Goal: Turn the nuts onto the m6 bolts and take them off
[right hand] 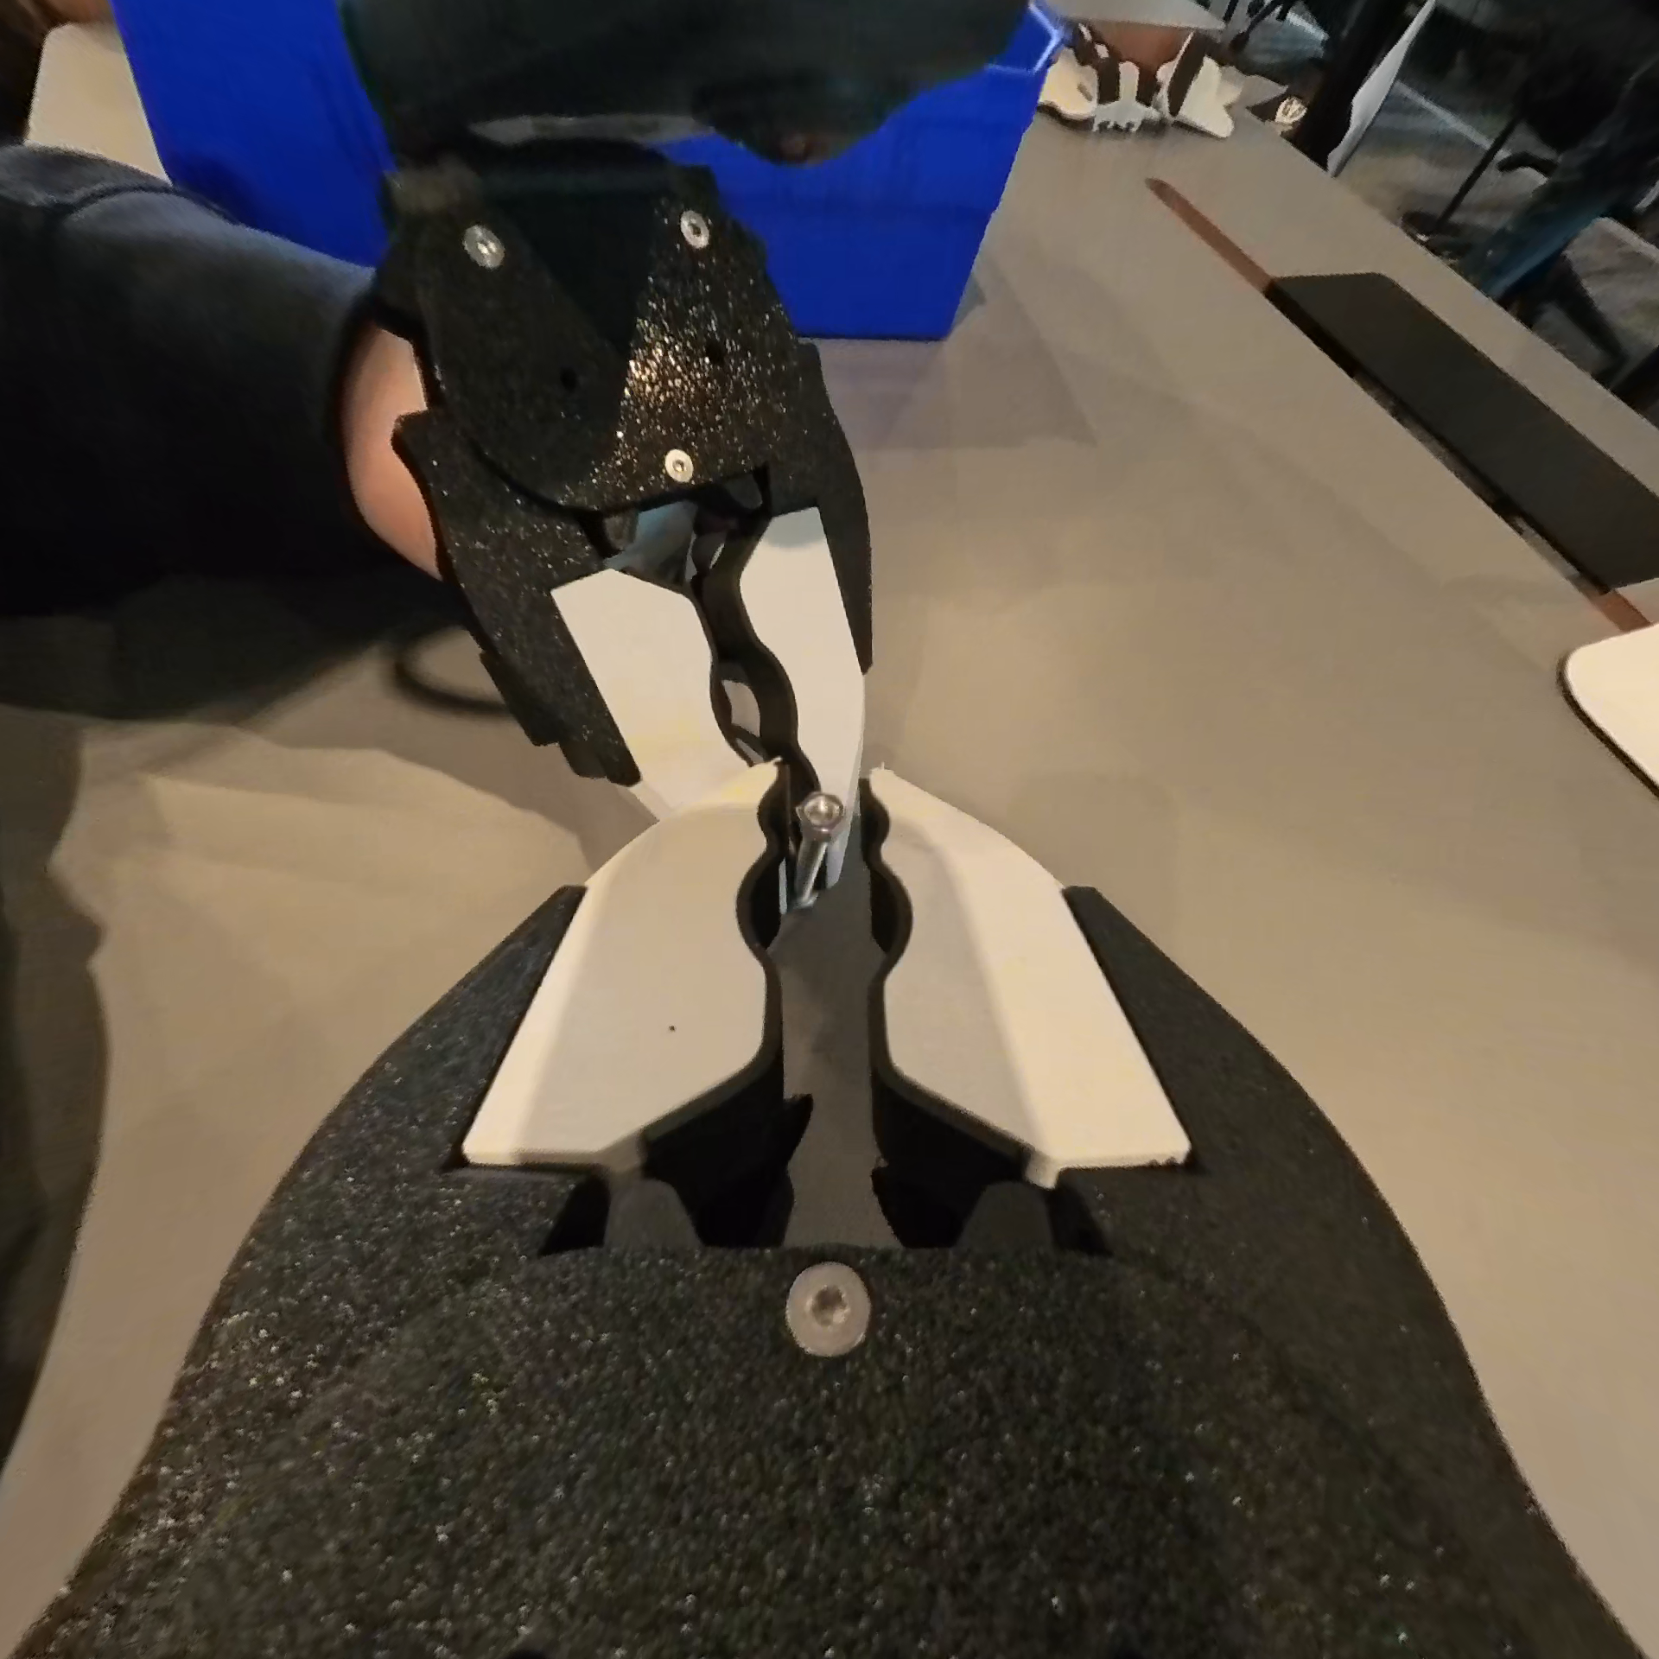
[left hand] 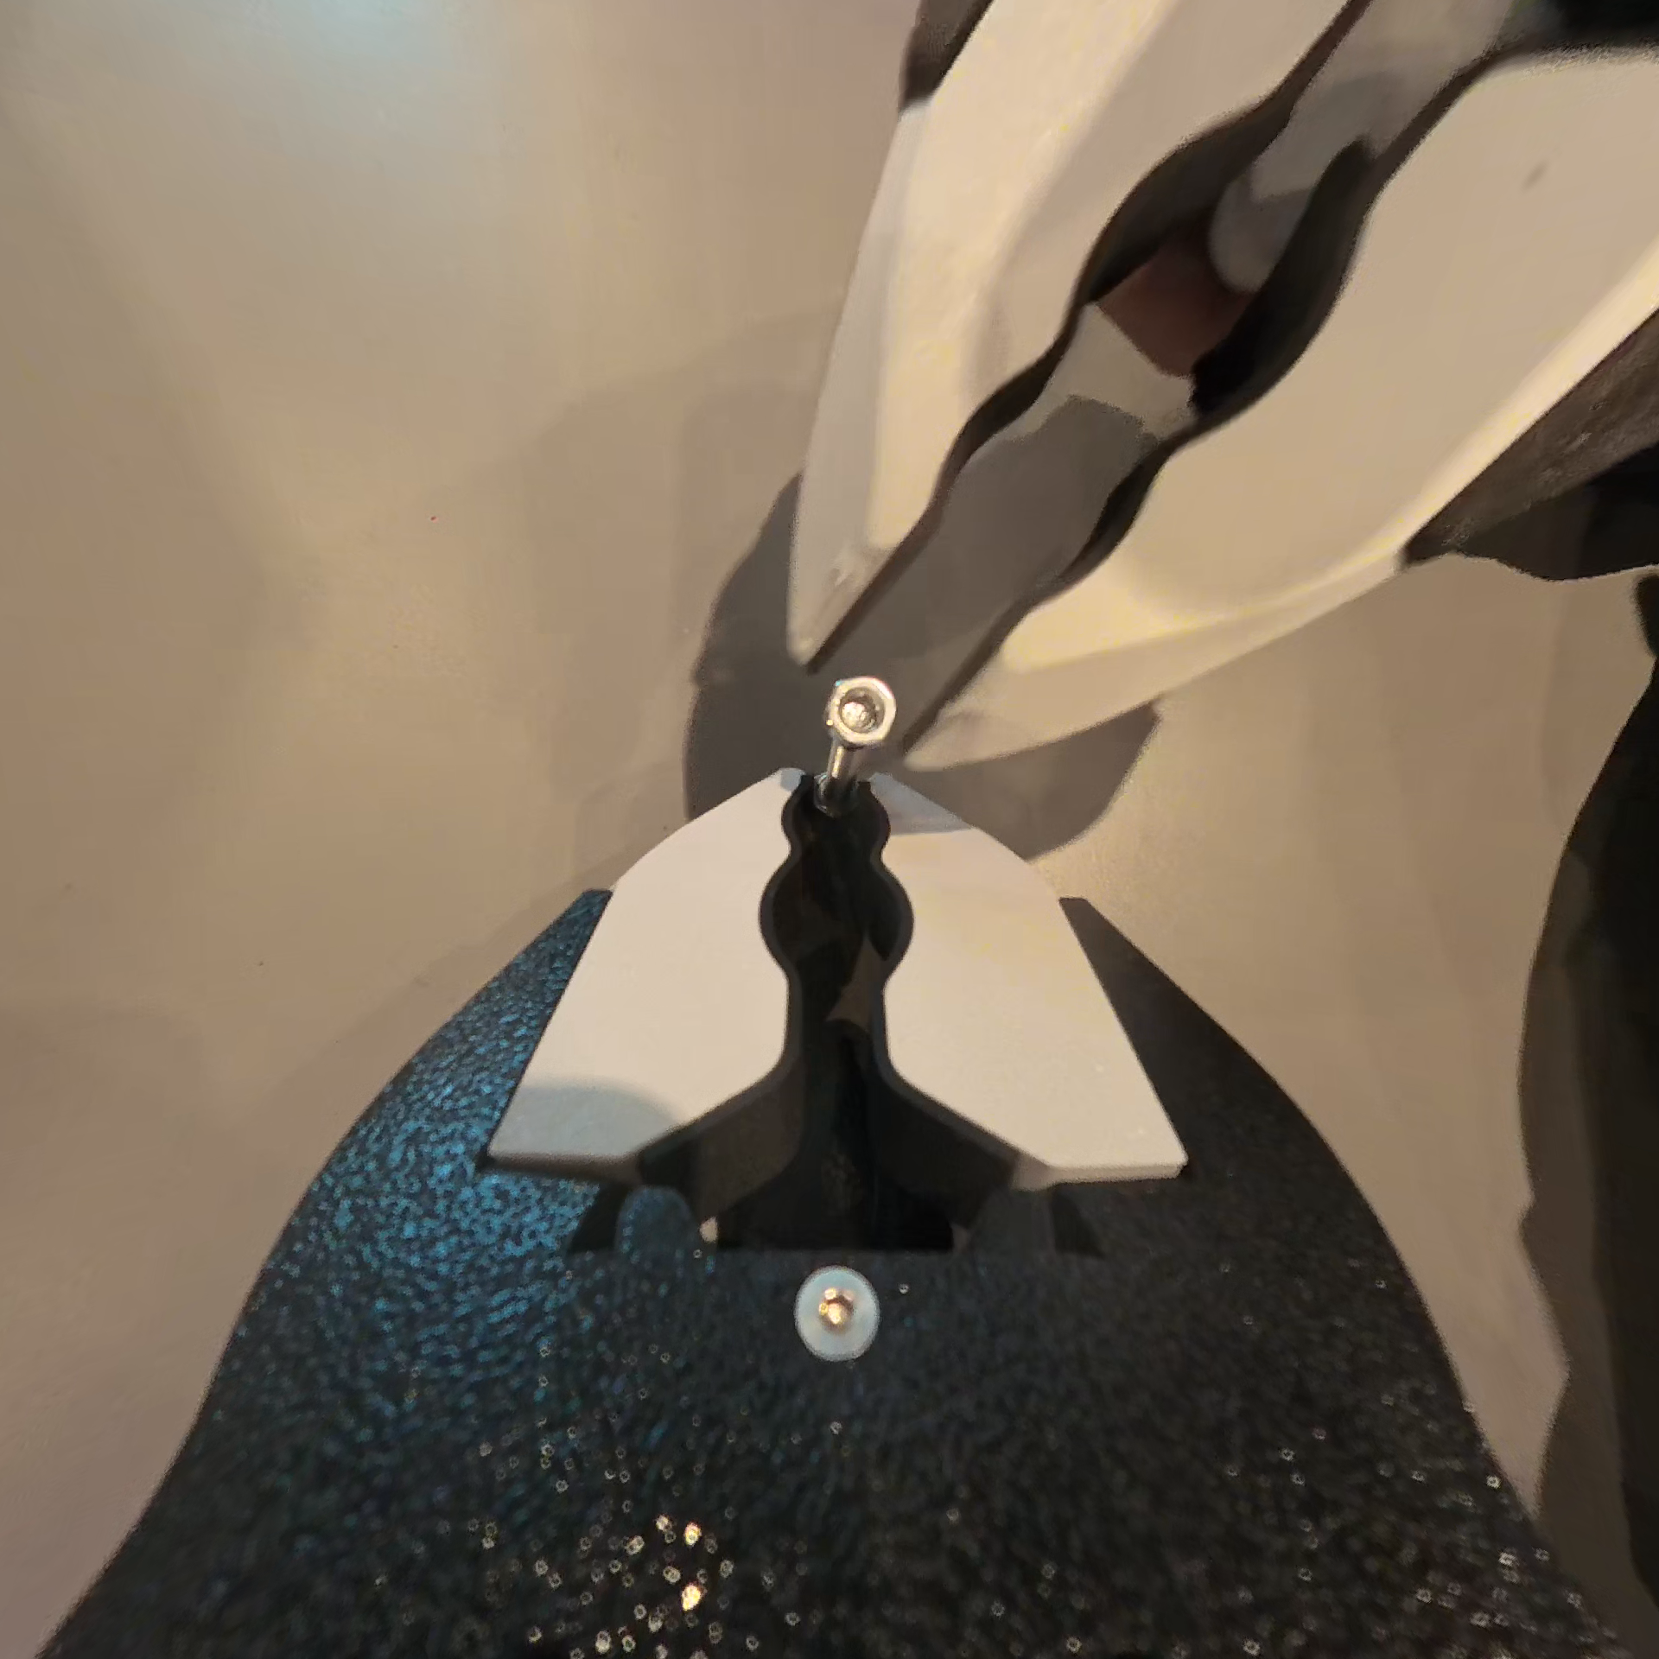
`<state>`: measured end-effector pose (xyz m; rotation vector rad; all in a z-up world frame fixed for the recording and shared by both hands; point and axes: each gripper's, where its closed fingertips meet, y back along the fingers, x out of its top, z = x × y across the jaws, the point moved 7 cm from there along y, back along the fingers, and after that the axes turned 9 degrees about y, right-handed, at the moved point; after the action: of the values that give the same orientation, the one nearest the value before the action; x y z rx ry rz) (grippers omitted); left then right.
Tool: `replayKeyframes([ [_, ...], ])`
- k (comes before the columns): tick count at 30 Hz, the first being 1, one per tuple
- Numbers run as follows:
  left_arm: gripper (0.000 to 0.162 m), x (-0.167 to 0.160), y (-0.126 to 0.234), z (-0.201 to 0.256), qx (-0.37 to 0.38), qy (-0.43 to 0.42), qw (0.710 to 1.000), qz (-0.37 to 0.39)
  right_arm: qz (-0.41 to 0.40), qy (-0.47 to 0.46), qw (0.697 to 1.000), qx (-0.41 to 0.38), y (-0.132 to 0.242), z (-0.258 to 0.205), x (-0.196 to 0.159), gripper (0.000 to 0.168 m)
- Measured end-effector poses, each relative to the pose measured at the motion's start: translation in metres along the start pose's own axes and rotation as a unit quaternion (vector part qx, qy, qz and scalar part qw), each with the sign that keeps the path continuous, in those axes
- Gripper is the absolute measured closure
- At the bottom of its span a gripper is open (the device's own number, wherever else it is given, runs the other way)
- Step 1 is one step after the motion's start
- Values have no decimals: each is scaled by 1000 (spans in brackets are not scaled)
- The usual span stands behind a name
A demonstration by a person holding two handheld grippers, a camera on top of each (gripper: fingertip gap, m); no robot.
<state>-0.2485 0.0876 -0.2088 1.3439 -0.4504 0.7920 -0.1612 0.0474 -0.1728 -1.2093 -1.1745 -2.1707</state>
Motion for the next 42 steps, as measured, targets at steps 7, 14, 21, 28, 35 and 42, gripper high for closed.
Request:
replayKeyframes([
  [7,153,0,0,0,0,0,1000,0,-8,-2,1000,-1,-5,-1,-2,160],
  [14,153,0,0,0,-1,-1,1000,0,-5,-31,998,-57,-4,-6,-3,168],
  [21,153,0,0,0,-1,-1,1000,0,-6,-22,993,-113,-5,-12,-2,168],
  [28,153,0,0,0,-2,-2,1000,0,4,-43,993,-112,-4,-9,-5,168],
  [35,153,0,0,0,-2,-2,1000,0,68,-71,992,-81,10,-2,-6,161],
  [42,153,1,1,-1,30,-41,999,-4,52,-63,994,-72,10,2,-15,161],
])
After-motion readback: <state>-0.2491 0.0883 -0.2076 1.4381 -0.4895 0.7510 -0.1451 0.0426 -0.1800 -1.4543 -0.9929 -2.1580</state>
